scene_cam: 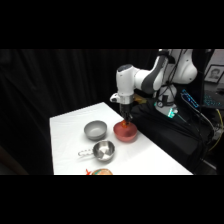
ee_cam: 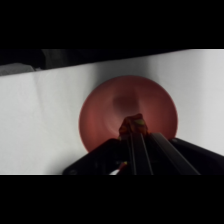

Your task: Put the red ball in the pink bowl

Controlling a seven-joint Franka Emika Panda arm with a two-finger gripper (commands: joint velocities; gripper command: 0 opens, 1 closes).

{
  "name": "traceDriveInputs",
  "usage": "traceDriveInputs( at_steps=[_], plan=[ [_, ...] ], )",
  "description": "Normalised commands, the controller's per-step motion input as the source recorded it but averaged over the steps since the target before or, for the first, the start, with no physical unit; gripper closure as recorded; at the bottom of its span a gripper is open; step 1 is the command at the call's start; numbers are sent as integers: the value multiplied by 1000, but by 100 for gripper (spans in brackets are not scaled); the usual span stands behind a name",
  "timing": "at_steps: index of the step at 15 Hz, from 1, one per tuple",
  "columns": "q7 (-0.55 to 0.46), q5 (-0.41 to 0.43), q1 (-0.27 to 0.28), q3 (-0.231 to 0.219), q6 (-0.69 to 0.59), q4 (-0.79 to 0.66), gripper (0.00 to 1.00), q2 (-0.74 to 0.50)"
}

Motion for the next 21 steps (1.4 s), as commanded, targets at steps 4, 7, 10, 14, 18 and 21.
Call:
traceDriveInputs(
  at_steps=[4, 7, 10, 14, 18, 21],
  plan=[
    [176, -230, 6, -62, 295, 18, 60, 196],
    [82, -178, 15, -84, 96, 51, 34, 71],
    [-1, -147, 4, -75, -161, 61, 11, -138],
    [-150, 4, -28, -32, -387, 34, 0, -376],
    [-158, 18, -51, -17, -483, 89, 0, -423],
    [-136, -8, -63, -11, -488, 194, 0, -337]
  ],
)
